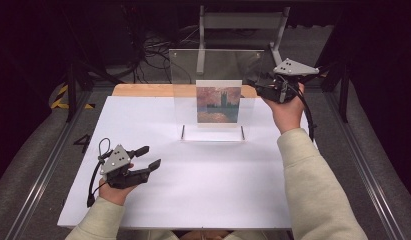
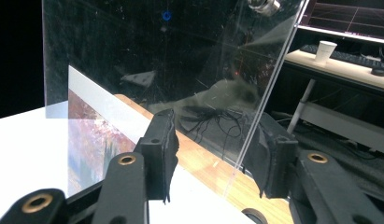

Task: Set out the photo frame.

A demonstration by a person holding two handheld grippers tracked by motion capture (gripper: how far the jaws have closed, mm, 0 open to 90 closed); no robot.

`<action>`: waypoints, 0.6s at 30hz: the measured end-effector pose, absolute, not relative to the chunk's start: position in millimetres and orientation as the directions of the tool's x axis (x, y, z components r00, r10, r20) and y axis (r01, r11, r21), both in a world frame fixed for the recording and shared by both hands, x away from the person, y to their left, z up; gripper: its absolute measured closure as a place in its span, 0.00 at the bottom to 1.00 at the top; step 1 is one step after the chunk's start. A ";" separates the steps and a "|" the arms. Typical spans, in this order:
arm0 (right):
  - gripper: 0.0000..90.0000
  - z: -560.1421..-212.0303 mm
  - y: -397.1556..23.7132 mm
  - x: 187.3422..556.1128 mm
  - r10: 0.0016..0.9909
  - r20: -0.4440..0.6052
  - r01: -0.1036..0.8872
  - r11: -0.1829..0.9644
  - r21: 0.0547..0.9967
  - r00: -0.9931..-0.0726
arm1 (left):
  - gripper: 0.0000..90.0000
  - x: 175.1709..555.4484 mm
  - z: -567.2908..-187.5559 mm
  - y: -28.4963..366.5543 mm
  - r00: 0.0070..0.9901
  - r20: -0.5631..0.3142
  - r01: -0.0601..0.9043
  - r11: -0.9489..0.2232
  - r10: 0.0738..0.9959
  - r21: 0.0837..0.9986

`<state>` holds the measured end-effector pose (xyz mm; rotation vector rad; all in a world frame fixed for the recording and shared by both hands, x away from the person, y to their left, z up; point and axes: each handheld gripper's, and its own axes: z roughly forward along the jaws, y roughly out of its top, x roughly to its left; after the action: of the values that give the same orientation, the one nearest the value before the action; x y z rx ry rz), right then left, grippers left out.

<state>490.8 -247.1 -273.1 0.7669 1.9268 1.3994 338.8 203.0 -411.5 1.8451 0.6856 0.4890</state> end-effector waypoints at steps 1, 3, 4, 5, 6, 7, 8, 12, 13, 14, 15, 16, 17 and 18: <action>0.60 -272.5 -246.2 492.1 0.760 -0.151 0.095 0.269 0.958 -0.632 | 0.42 338.2 -411.6 203.2 0.751 0.008 0.231 -0.275 0.660 0.933; 0.59 -271.6 -244.9 494.4 0.762 -0.157 0.098 0.278 0.956 -0.629 | 0.42 338.0 -411.9 204.0 0.750 0.007 0.232 -0.274 0.662 0.933; 0.59 -271.5 -244.6 495.2 0.761 -0.158 0.097 0.279 0.955 -0.629 | 0.42 338.0 -411.9 204.0 0.750 0.007 0.232 -0.274 0.662 0.933; 0.58 -271.4 -244.4 496.1 0.761 -0.161 0.098 0.282 0.954 -0.628 | 0.42 338.1 -411.9 204.5 0.748 0.005 0.234 -0.271 0.663 0.934; 0.58 -271.3 -244.2 496.3 0.762 -0.161 0.101 0.284 0.953 -0.628 | 0.42 338.5 -412.0 204.6 0.749 0.005 0.233 -0.271 0.662 0.934; 0.58 -271.2 -243.7 496.4 0.763 -0.163 0.101 0.286 0.953 -0.626 | 0.42 338.4 -412.2 204.5 0.749 0.003 0.236 -0.272 0.662 0.933; 0.57 -271.0 -243.0 496.2 0.763 -0.170 0.098 0.293 0.951 -0.624 | 0.42 338.4 -412.4 204.3 0.750 0.005 0.236 -0.274 0.661 0.932; 0.54 -270.3 -240.5 493.5 0.763 -0.199 0.094 0.322 0.942 -0.615 | 0.42 338.4 -412.5 204.8 0.751 0.003 0.237 -0.274 0.660 0.932; 0.52 -270.1 -240.1 492.6 0.764 -0.203 0.094 0.325 0.941 -0.613 | 0.42 338.5 -412.6 204.7 0.750 0.002 0.236 -0.271 0.662 0.933; 0.50 -269.8 -239.6 491.7 0.765 -0.210 0.091 0.330 0.939 -0.609 | 0.42 338.7 -412.6 204.7 0.750 0.001 0.237 -0.271 0.662 0.933; 0.47 -269.5 -239.4 490.6 0.767 -0.216 0.090 0.335 0.938 -0.605 | 0.42 338.8 -412.6 204.7 0.750 0.001 0.238 -0.271 0.662 0.933; 0.44 -269.2 -239.4 489.6 0.768 -0.219 0.089 0.338 0.937 -0.602 | 0.42 338.8 -412.5 204.7 0.751 0.000 0.239 -0.272 0.660 0.932; 0.41 -268.9 -239.8 487.5 0.770 -0.222 0.091 0.341 0.936 -0.598 | 0.42 338.7 -412.6 204.6 0.751 0.001 0.238 -0.271 0.660 0.933; 0.38 -268.5 -240.7 485.5 0.772 -0.225 0.093 0.344 0.934 -0.595 | 0.42 338.5 -412.6 204.6 0.750 0.002 0.237 -0.271 0.661 0.933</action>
<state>485.5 -240.7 -268.5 0.7544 1.9332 1.2825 338.5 204.6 -412.6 1.8427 0.6944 0.4789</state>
